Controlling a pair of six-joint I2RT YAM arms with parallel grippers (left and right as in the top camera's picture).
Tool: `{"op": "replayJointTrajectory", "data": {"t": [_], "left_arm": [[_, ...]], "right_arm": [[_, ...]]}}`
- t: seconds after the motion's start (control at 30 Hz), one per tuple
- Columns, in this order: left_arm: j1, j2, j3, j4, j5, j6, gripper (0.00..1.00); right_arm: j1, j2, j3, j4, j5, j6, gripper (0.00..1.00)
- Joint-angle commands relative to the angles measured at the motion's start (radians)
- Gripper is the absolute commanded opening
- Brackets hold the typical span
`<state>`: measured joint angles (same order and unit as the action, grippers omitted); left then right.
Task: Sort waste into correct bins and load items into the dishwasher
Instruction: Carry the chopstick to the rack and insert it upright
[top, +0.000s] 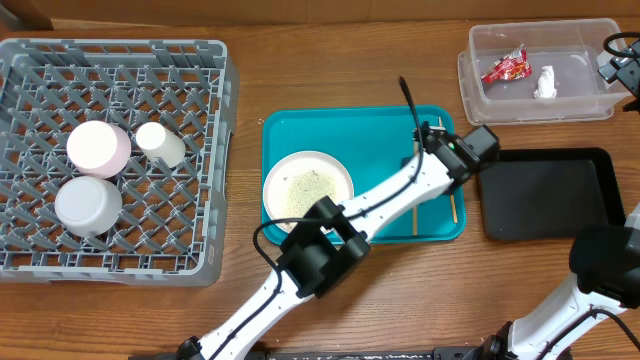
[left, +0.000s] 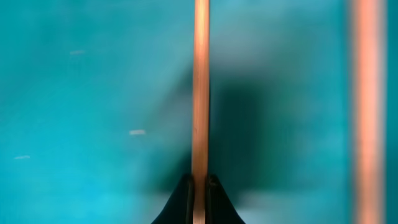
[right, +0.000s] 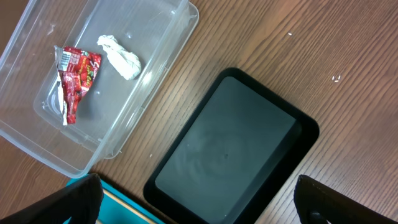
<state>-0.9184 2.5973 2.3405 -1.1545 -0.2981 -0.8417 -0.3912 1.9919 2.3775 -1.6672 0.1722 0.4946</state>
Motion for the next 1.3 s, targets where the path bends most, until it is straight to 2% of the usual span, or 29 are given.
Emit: {"op": "replayJointTrajectory", "data": {"t": [0.0, 0.13, 0.37, 0.5, 0.67, 0.8, 1.07, 1.27], "left_arm": [[0.075, -0.068, -0.019, -0.027, 0.033, 0.089, 0.04], [0.163, -0.182, -0.019, -0.065, 0.045, 0.224, 0.04], [0.347, -0.411, -0.019, -0.121, 0.188, 0.497, 0.04], [0.484, -0.512, -0.019, -0.183, 0.195, 0.640, 0.04], [0.671, -0.525, -0.021, -0.314, 0.199, 0.813, 0.04], [0.765, -0.485, -0.029, -0.351, 0.287, 0.916, 0.04], [0.908, -0.396, -0.031, -0.326, 0.300, 0.855, 0.04], [0.962, -0.354, -0.031, -0.319, 0.340, 0.846, 0.04]], "right_arm": [[0.001, -0.024, 0.024, 0.005, 0.007, 0.004, 1.00], [0.001, -0.024, 0.024, 0.005, 0.007, 0.004, 1.00], [0.001, -0.024, 0.024, 0.005, 0.007, 0.004, 1.00], [0.001, -0.024, 0.024, 0.005, 0.007, 0.004, 1.00], [0.001, -0.024, 0.024, 0.005, 0.007, 0.004, 1.00], [0.001, -0.024, 0.024, 0.005, 0.007, 0.004, 1.00], [0.001, -0.024, 0.024, 0.005, 0.007, 0.004, 1.00], [0.001, -0.024, 0.024, 0.005, 0.007, 0.004, 1.00]]}}
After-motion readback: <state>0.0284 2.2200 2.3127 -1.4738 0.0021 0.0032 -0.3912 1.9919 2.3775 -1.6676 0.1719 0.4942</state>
